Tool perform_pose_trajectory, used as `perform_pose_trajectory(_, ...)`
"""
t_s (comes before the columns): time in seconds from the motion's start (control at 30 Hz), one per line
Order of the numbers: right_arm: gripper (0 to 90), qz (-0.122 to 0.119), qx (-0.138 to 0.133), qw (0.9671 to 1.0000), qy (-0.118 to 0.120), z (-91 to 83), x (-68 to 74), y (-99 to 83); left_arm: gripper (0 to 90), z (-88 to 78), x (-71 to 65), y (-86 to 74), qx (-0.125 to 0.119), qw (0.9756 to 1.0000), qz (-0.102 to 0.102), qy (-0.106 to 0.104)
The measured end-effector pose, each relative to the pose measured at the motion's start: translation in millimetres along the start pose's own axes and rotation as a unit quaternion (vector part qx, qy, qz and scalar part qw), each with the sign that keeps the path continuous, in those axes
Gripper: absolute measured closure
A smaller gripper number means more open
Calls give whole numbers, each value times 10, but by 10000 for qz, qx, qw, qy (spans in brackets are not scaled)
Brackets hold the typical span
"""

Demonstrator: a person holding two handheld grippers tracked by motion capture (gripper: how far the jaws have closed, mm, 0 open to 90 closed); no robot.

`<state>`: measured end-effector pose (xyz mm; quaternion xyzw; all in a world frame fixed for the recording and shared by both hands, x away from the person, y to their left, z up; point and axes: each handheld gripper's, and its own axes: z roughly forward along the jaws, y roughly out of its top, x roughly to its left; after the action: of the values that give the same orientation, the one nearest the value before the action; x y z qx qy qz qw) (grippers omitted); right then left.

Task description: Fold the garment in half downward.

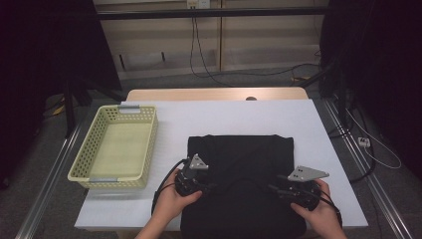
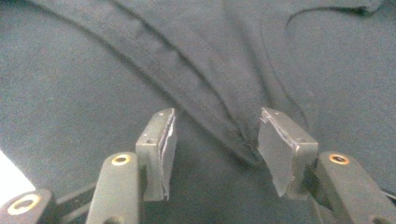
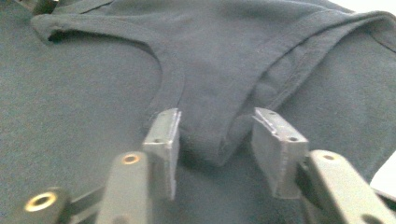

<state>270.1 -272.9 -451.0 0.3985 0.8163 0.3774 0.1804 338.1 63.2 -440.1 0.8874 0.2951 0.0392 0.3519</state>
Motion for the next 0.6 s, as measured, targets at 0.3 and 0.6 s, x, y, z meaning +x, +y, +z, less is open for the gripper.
perform_pose_trajectory(0.3,717,-116,37,9998,184,19,18,-4,401,50,-21,17,-41,9999,-51,-132)
perform_pose_trajectory(0.6,807,-152,138,9993,317,27,5,-13,553,50,-46,8,91,9995,-97,-278)
